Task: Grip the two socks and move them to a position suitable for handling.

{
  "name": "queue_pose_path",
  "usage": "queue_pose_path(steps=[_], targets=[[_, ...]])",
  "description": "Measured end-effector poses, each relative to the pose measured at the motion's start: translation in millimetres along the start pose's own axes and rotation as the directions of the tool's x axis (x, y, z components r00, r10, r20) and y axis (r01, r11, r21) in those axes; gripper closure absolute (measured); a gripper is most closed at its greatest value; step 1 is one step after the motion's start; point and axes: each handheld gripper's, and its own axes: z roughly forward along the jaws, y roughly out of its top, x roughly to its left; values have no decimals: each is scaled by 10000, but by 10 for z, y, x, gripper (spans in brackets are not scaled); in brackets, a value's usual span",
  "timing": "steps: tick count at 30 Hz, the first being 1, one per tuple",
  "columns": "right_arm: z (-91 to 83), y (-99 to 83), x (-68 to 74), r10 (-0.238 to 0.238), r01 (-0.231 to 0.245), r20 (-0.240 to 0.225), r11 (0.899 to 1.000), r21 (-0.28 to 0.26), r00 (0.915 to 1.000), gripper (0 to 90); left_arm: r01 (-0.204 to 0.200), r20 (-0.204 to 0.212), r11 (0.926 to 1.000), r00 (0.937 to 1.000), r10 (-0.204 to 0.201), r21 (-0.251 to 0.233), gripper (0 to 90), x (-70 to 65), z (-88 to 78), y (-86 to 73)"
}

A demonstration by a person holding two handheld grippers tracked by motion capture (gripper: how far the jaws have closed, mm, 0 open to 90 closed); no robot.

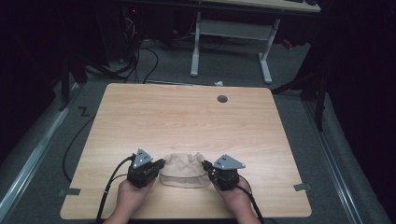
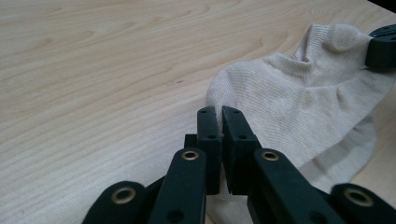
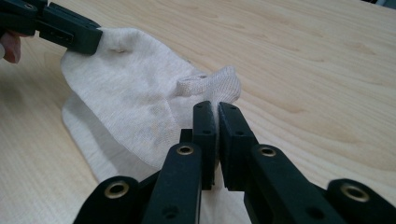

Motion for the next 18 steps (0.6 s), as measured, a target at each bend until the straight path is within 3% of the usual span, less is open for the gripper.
queue_pose_path(steps=[18], targets=[[-85,-264,108,108,-106,-110,9997,232,9999,865,-87,289,9995,9996,78,313,866,-82,-83,-133]])
